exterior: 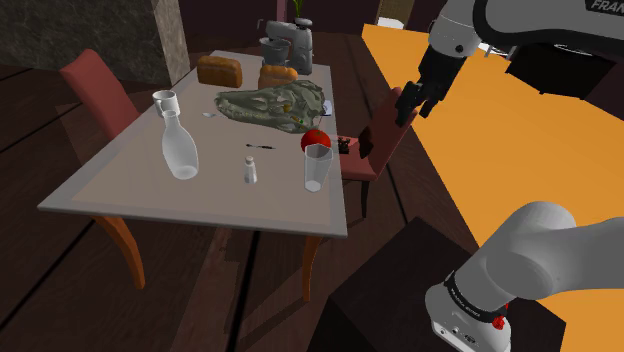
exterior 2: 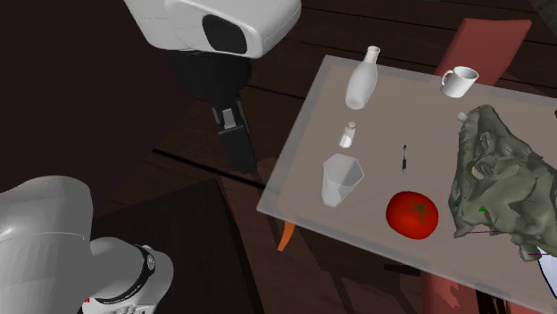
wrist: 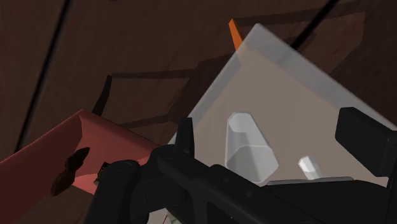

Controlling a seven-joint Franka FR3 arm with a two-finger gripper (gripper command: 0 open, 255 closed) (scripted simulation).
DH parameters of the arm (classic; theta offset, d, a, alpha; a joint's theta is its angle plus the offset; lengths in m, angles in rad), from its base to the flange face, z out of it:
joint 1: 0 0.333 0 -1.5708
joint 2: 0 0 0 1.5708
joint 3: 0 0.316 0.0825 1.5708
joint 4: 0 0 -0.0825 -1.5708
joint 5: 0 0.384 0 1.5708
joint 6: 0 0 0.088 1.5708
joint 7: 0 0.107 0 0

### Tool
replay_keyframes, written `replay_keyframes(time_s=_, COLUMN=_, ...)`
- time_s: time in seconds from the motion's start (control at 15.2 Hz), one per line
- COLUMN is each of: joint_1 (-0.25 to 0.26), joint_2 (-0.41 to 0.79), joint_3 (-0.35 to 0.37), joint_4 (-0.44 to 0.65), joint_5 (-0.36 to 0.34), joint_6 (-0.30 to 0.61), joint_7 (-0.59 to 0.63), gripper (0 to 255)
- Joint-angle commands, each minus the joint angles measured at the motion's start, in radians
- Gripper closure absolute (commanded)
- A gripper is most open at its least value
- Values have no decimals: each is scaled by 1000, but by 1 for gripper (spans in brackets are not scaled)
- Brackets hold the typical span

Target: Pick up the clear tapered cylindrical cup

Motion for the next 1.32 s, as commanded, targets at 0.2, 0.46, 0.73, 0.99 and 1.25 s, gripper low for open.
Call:
replay_keyframes(time_s=0.2, joint_1=-2, joint_2=75, joint_3=-18, joint_4=-25, joint_5=7, joint_6=101, joint_7=-10, gripper=0)
replay_keyframes(time_s=0.46, joint_1=-2, joint_2=192, joint_3=-41, joint_4=-37, joint_5=21, joint_6=232, joint_7=-28, gripper=0)
replay_keyframes(time_s=0.73, joint_1=1, joint_2=324, joint_3=-63, joint_4=-27, joint_5=43, joint_6=355, joint_7=-50, gripper=0)
replay_keyframes(time_s=0.99, joint_1=7, joint_2=467, joint_3=-84, joint_4=6, joint_5=74, joint_6=464, joint_7=-79, gripper=0)
replay_keyframes(time_s=1.25, joint_1=13, joint_2=618, joint_3=-101, joint_4=63, joint_5=118, joint_6=557, joint_7=-117, gripper=0)
